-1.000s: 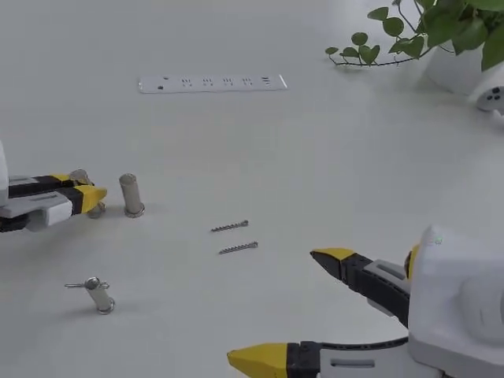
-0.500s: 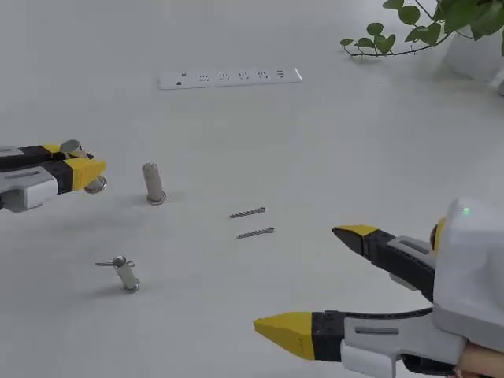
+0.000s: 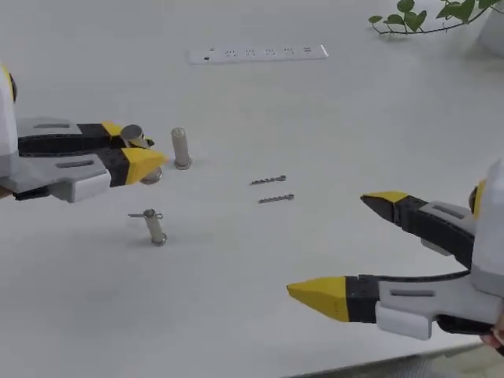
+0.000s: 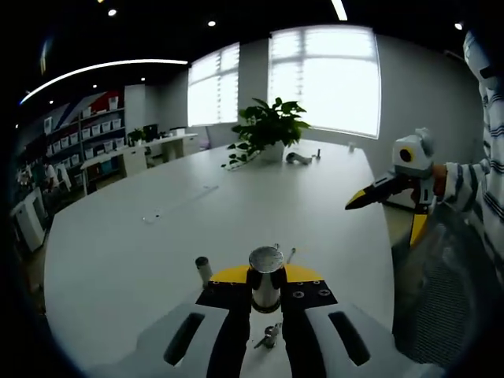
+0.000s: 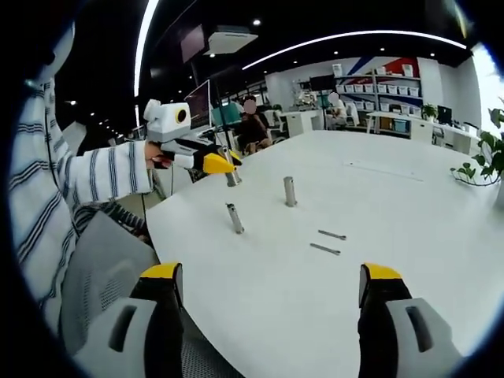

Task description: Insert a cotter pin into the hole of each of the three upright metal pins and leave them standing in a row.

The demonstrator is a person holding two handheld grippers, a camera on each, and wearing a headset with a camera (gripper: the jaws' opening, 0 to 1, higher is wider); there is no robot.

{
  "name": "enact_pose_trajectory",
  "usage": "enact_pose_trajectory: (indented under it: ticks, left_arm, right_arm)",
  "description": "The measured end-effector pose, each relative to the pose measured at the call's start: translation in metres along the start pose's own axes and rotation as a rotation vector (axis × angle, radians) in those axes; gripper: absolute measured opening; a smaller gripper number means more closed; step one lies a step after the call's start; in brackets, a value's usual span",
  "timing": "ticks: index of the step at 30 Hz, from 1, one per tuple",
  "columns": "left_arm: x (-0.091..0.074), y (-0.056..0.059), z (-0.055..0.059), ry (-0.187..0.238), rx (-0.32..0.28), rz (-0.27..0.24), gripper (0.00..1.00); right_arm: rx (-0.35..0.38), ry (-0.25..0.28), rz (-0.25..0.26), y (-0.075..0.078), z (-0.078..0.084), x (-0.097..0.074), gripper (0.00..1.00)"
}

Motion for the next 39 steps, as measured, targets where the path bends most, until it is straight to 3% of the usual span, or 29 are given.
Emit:
enact_pose_trajectory:
  ticks: [3,4,5,7,12,17,19,24,30,33,39]
  left_arm:
    - [0.007,0.014,0.006,-0.016,-0.003,0.024,0.09]
    - [0.011,0.019,0.011,-0.026,-0.033,0.045,0.09]
    - [0.013,0.012,0.018,-0.034,-0.045,0.045,0.09]
    - [0.020,0.017,0.023,-0.055,-0.023,0.046,0.09]
    - [0.031,0.032,0.026,-0.053,-0.035,0.082,0.09]
    - [0.046,0.048,0.032,-0.095,-0.021,0.119,0.09]
    - [0.051,0.054,0.034,-0.114,0.001,0.155,0.09]
    - [0.067,0.068,0.038,-0.136,0.025,0.156,0.10]
    - [0.083,0.073,0.045,-0.189,0.005,0.122,0.10]
    - [0.086,0.073,0.045,-0.182,-0.015,0.111,0.10]
    - [0.090,0.074,0.046,-0.172,0.012,0.098,0.10]
  right_arm:
    - [-0.005,-0.009,-0.007,-0.003,0.002,0.000,0.91]
    - [-0.008,-0.011,-0.009,-0.004,0.002,0.000,0.91]
    - [-0.015,-0.019,-0.013,-0.005,0.003,0.001,0.91]
    - [-0.027,-0.035,-0.013,-0.006,0.004,0.001,0.91]
    - [-0.020,-0.031,-0.012,-0.006,0.004,0.001,0.91]
    - [-0.029,-0.044,-0.008,-0.005,0.005,0.001,0.89]
    - [-0.031,-0.048,-0.008,-0.005,0.005,0.000,0.89]
    - [-0.024,-0.057,-0.004,-0.005,0.006,0.001,0.89]
    - [-0.014,-0.056,-0.008,-0.005,0.005,0.002,0.87]
    - [-0.012,-0.060,-0.009,-0.005,0.005,0.003,0.87]
    - [-0.007,-0.066,-0.014,-0.005,0.005,0.006,0.87]
Point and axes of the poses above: the centre of the closed fingertips' face, and the gripper's own axes: x roughly forward along the fingers, y roughly to its right, z roughly out of its underside, the point moved 8 cm from there along -x, roughly backward along the fingers, and after that the axes turned 13 degrees about -y, right-handed, at the moved point
